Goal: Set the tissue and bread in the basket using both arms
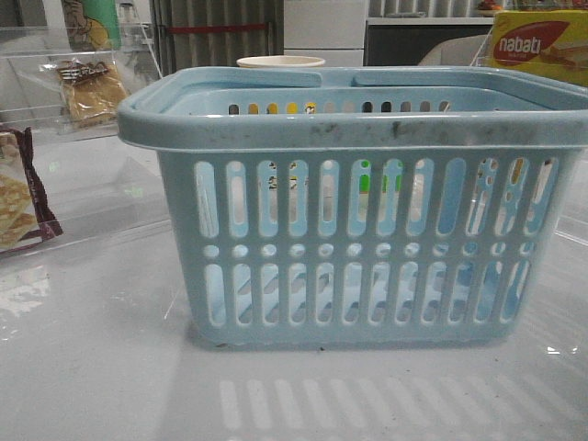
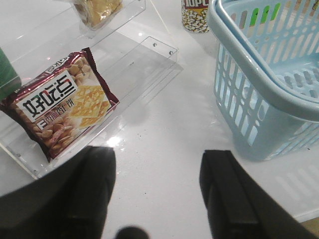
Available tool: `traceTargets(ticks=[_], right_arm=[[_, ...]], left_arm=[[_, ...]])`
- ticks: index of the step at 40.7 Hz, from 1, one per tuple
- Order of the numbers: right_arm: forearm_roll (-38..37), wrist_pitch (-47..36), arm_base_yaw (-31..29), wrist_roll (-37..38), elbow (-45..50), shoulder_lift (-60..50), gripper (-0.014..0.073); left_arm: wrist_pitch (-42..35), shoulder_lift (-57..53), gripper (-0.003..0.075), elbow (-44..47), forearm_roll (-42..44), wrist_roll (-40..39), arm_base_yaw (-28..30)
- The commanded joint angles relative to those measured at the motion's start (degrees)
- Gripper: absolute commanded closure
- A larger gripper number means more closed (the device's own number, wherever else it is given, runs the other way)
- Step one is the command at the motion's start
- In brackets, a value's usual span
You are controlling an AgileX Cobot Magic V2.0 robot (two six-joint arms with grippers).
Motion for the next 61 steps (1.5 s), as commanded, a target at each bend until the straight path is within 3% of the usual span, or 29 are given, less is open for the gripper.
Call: traceTargets(ticks=[1, 25, 30, 35, 38, 52, 61], right_arm=[[-0.3, -3.7, -0.2, -0.8, -2.9, -1.0, 0.0022], [0.0, -10.2, -0.2, -0.9, -3.7, 3.6, 0.0025], [0.0, -10.2, -0.2, -0.9, -3.7, 4.0, 0.0113], [0.0, -10.2, -0.2, -0.9, -3.7, 4.1, 0.031], [0.0, -9.8, -0.2, -0.9, -3.7, 3.7, 0.0378], [1.9, -5.2, 1.2, -0.9, -3.7, -5.0, 0.0396], [2.3, -2.8, 7.5, -0.9, -3.7, -14.3, 0.0396]], left_arm=[[-4.3, 0.4, 0.0288, -1.6, -0.6, -0.6, -0.4], [-4.3, 0.4, 0.0288, -1.6, -0.6, -0.6, -0.4], [-4.3, 0.4, 0.0288, -1.6, -0.6, -0.6, -0.4], [-4.3, 0.4, 0.0288, -1.6, -0.6, -0.6, -0.4], [-4.3, 0.4, 0.0288, -1.6, -0.6, -0.6, -0.4], [-4.3, 0.4, 0.0288, -1.6, -0.6, -0.6, -0.4], [-4.3, 0.4, 0.0288, -1.6, -0.6, -0.6, -0.4]])
